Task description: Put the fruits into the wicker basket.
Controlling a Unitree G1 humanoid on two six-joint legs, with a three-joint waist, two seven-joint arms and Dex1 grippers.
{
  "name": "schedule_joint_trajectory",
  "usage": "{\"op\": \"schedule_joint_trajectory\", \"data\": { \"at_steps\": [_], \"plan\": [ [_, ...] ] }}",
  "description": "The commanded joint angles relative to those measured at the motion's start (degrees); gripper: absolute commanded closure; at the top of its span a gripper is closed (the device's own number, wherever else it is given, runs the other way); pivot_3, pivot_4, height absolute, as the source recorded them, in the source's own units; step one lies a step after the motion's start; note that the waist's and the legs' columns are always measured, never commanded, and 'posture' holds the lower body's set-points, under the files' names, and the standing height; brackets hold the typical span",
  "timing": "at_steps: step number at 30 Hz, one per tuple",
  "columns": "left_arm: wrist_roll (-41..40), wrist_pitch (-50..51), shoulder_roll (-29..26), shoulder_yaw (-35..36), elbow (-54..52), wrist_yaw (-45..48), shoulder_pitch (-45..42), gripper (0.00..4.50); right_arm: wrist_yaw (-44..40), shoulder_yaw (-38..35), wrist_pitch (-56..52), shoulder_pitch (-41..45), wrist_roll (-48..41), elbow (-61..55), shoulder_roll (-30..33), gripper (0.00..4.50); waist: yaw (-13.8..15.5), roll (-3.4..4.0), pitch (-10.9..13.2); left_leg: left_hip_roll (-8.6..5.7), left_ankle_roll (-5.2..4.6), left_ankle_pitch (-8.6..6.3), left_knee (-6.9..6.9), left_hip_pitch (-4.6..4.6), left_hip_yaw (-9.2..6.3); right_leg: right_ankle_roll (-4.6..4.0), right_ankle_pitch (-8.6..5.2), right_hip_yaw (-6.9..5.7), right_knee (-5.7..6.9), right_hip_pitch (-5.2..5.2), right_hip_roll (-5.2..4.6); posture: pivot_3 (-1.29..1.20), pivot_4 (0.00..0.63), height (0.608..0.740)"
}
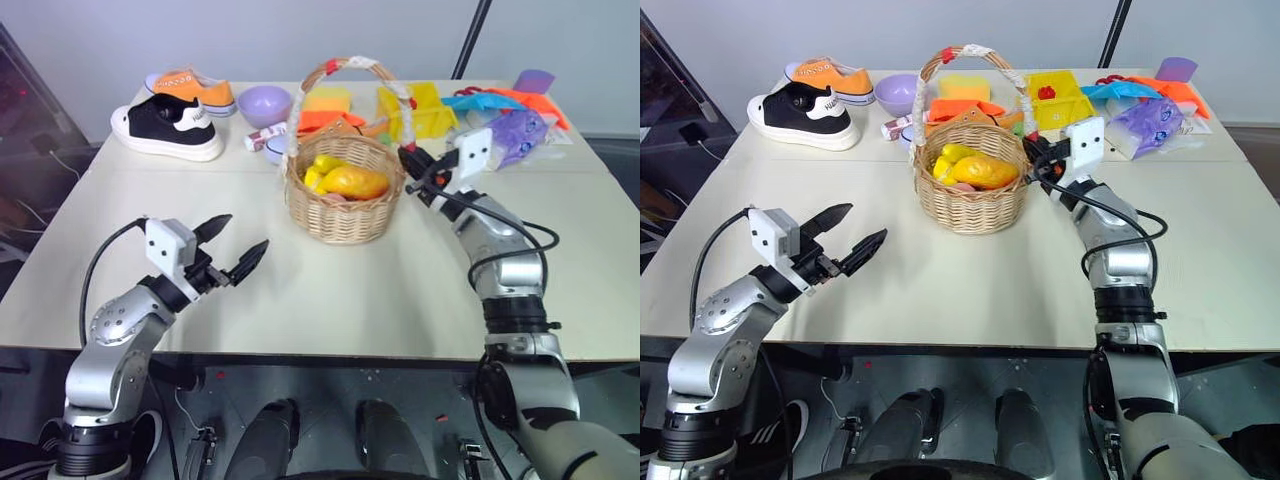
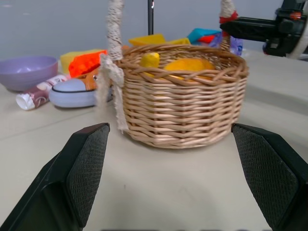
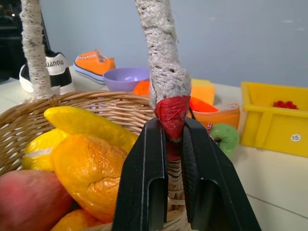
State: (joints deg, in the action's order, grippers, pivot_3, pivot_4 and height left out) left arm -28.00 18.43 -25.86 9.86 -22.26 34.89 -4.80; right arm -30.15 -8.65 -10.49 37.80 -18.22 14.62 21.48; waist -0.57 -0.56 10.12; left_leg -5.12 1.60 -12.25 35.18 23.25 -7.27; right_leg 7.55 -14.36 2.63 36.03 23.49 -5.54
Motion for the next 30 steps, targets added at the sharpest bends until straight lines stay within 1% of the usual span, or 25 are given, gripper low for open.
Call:
{"op": "schedule_joint_trajectory", "data": {
  "at_steps": [1,3,5,7,11,15,18,21,30],
  "plan": [
    [-0.3,-1.3,-0.1,-0.4,0.7,1.1,-2.0,0.15,-0.7,-6.8,-0.5,-2.2,-3.8,-8.7,5.0,4.48,0.2,0.0,0.0,-0.01,0.0,0.0,0.0,0.02,-0.01,0.0,0.0,-0.01,-0.02,0.0,-0.01,0.0,0.15,0.74],
    [-0.6,-1.2,-0.3,-0.8,1.5,2.1,-3.3,0.15,-0.1,-9.4,-1.5,-4.8,-4.7,-10.6,7.5,4.48,0.0,0.0,0.0,-0.02,0.0,0.0,0.0,0.04,-0.01,0.0,0.0,-0.01,-0.04,0.0,-0.02,0.0,0.15,0.74],
    [-0.7,-2.0,-1.7,-3.3,2.5,7.1,-4.7,0.15,1.5,-15.2,-1.5,-9.0,-4.9,-11.5,11.2,4.48,0.2,0.0,0.0,-0.01,0.0,0.0,0.0,0.03,-0.01,0.0,0.0,-0.02,-0.04,-0.01,-0.02,0.0,0.15,0.74],
    [-1.1,-1.7,-3.2,-5.1,3.4,11.2,-5.4,0.15,2.9,-18.4,-1.4,-11.6,-5.0,-12.2,13.1,4.48,0.2,0.02,0.0,-0.01,-0.01,0.0,0.0,0.04,-0.02,0.0,-0.01,-0.09,-0.07,-0.05,-0.02,0.0,0.15,0.74],
    [-0.9,-2.9,-2.7,-7.0,9.8,15.4,-10.7,0.15,6.6,-24.9,-0.8,-17.2,-4.8,-14.0,15.1,4.48,-0.2,0.15,0.0,0.03,-0.02,0.0,-0.01,0.0,0.1,-0.01,-0.01,0.02,-0.02,0.0,-0.01,0.0,0.15,0.74],
    [0.3,-4.9,-0.8,-9.6,15.9,18.9,-16.5,0.15,10.2,-29.7,-0.9,-22.3,-5.5,-17.5,14.1,4.48,-0.4,0.21,0.0,0.04,-0.03,0.0,0.0,-0.02,0.14,0.0,-0.01,0.03,0.0,-0.02,0.0,0.0,0.15,0.74],
    [1.2,-6.3,0.9,-11.5,19.3,20.6,-19.6,0.15,13.3,-31.8,0.1,-25.2,-4.7,-19.4,12.8,4.48,-0.3,0.21,0.0,0.03,-0.04,-0.01,0.01,-0.02,0.21,0.02,0.0,0.09,0.0,-0.01,0.0,0.0,0.15,0.74],
    [1.8,-7.3,2.0,-12.4,21.0,21.8,-20.8,0.15,16.3,-33.0,0.8,-26.4,-4.2,-19.7,11.9,4.48,-0.3,0.21,0.0,0.03,-0.05,-0.01,0.01,-0.04,0.28,0.03,0.0,0.11,0.0,-0.01,0.0,0.0,0.15,0.74],
    [2.4,-7.5,2.6,-12.7,21.9,22.5,-21.2,0.15,18.9,-30.8,0.9,-27.6,-3.4,-19.5,10.6,4.48,-0.3,0.22,0.0,0.04,-0.06,-0.01,0.01,-0.06,0.31,0.03,0.0,0.14,0.01,-0.02,0.0,0.0,0.15,0.74]
  ]
}}
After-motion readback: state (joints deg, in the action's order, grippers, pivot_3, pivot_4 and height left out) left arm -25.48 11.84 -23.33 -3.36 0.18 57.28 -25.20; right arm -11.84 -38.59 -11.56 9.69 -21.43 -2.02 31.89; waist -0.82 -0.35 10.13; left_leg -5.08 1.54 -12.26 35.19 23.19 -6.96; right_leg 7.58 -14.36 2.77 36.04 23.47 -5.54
